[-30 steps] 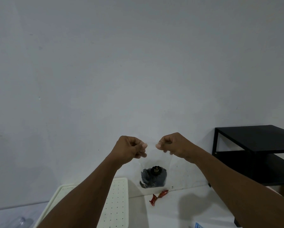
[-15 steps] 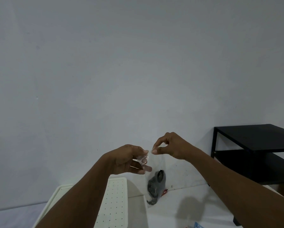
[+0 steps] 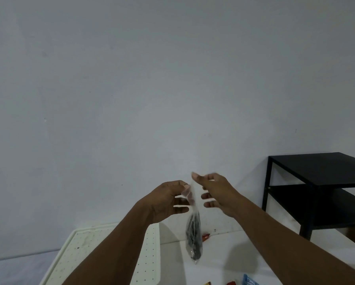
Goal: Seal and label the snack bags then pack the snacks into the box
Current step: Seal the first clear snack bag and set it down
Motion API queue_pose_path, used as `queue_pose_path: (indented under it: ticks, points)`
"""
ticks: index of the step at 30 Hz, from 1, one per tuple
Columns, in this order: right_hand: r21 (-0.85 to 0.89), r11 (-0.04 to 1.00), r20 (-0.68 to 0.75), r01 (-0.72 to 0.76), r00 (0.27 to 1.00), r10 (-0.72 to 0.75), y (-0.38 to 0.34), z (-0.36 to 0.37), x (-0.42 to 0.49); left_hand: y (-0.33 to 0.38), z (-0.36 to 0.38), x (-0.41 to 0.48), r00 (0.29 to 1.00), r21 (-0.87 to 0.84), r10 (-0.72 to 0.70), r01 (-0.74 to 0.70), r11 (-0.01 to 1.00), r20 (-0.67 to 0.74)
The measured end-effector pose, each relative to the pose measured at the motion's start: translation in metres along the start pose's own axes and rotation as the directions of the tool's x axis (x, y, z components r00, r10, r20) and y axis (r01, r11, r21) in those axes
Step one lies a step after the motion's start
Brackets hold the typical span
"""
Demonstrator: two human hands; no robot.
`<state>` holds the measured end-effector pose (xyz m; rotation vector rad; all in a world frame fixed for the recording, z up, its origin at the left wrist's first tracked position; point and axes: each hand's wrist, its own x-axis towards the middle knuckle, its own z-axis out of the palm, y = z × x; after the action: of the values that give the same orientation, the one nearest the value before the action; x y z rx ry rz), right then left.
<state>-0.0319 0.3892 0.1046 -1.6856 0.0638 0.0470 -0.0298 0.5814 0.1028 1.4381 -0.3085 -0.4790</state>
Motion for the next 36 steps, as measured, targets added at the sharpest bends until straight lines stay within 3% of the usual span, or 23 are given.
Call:
queue_pose_path:
  ticks: [2,4,13,21,25,29,36]
  points:
    - [0.096,0.981,-0.001,-0.171,0.985,0.172,0.003,0.004,-0.003,-0.002,0.007,0.003,0.999,0.081,0.036,-0.034,0.996,-0.019]
    - [0.135,0.970,0.069,-0.204,0.978,0.196,0.006,0.006,-0.004,-0.005,0.013,0.005,0.997,0.154,0.069,-0.064,0.986,-0.028]
    - [0.187,0.981,0.069,-0.060,0.996,0.048,0.011,0.007,0.000,-0.014,0.023,0.013,0.966,0.219,0.119,-0.068,0.973,-0.228]
    - [0.200,0.979,-0.007,-0.031,0.999,0.033,0.013,0.000,0.000,-0.021,0.023,0.014,0.961,0.418,0.184,-0.083,0.905,-0.208]
    - [0.074,0.997,-0.176,-0.019,0.984,0.032,0.011,-0.001,0.007,-0.026,0.022,0.015,0.934,0.561,0.299,-0.143,0.815,-0.197]
    - [-0.032,0.999,-0.202,0.041,0.978,-0.047,0.011,-0.009,0.008,-0.032,0.025,0.022,0.859,0.665,0.453,-0.195,0.721,-0.240]
    - [-0.039,0.991,-0.082,0.129,0.988,-0.132,0.027,-0.042,0.006,-0.041,0.042,0.041,0.717,0.565,0.568,-0.293,0.772,-0.405]
